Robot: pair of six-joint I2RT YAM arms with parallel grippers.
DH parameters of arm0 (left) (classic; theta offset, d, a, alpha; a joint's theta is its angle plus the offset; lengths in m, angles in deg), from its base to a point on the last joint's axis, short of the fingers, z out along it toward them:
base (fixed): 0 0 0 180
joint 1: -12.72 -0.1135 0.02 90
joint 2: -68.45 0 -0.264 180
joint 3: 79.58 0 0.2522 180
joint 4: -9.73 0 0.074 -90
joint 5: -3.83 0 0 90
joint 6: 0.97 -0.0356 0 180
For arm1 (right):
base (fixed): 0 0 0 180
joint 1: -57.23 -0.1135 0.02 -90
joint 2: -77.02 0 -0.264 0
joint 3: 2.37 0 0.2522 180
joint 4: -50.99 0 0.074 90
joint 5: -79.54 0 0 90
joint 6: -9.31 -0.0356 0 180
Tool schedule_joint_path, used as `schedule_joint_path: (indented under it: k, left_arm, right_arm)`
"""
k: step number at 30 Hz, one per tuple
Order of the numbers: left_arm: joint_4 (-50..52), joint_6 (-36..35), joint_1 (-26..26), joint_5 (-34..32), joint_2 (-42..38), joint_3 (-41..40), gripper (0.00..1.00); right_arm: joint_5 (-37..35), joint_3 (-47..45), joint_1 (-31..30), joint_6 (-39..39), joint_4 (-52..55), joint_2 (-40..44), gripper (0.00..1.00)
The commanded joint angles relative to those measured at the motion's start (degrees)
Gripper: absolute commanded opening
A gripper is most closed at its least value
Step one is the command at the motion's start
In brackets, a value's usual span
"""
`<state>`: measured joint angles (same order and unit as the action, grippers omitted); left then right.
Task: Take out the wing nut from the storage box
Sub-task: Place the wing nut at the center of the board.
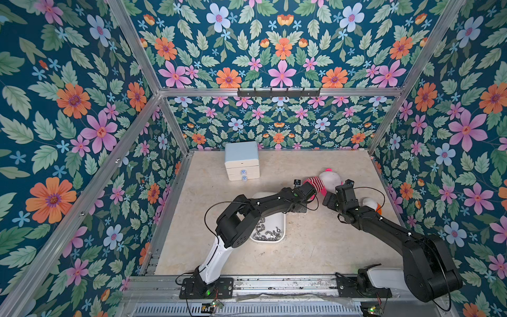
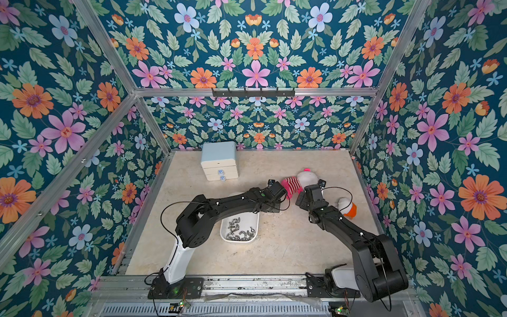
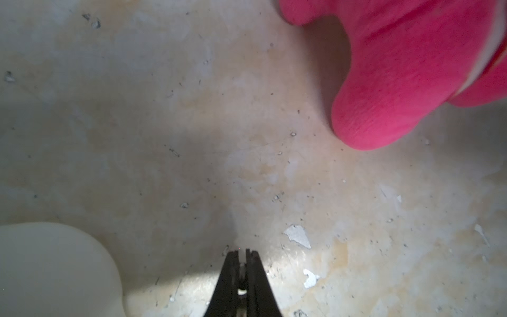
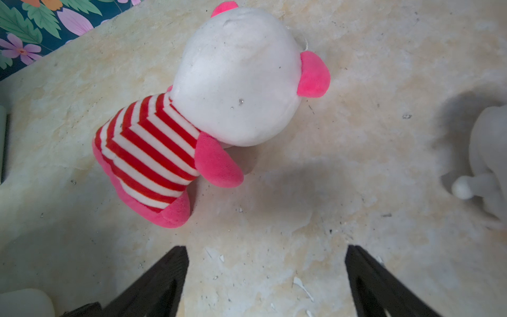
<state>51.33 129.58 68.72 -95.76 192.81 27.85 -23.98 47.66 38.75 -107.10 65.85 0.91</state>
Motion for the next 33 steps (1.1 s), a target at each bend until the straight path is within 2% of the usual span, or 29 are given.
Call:
schedule_joint_path:
  k: [1, 11, 18, 24, 27, 29, 33]
  left_arm:
    - [-0.8, 1.0, 0.0, -0.2, 0.4, 0.3, 0.0]
    - [-0.8, 2.6, 0.0, 0.7, 2.0, -0.2, 0.0]
    - [-1.5, 3.0, 0.0, 0.5, 0.3, -1.7, 0.32]
    - [-3.2, 3.0, 0.0, 0.1, -3.8, -3.3, 0.38]
    - [-3.7, 2.9, 0.0, -1.0, -7.5, -4.3, 0.41]
    - [-4.2, 2.6, -0.1, -2.4, -10.7, -5.5, 0.47]
    - [-3.2, 1.4, -0.4, -6.4, -16.2, -7.2, 0.64]
  right_arm:
    - [0.2, 0.3, 0.0, 0.2, -1.1, -0.3, 0.95]
    - [0.3, 0.1, 0.0, 0.4, -1.3, -0.6, 0.95]
    - [0.4, 0.1, 0.0, 0.4, -1.8, -1.0, 0.95]
    - [0.3, 0.5, 0.0, 0.6, -1.8, -1.9, 0.96]
    - [0.0, 0.6, 0.0, 1.1, -1.3, -1.7, 0.99]
    - [-0.1, 0.9, -0.1, 1.5, -1.0, -1.6, 0.99]
    - [-0.6, 1.8, -1.0, 2.0, -1.1, -1.9, 0.99]
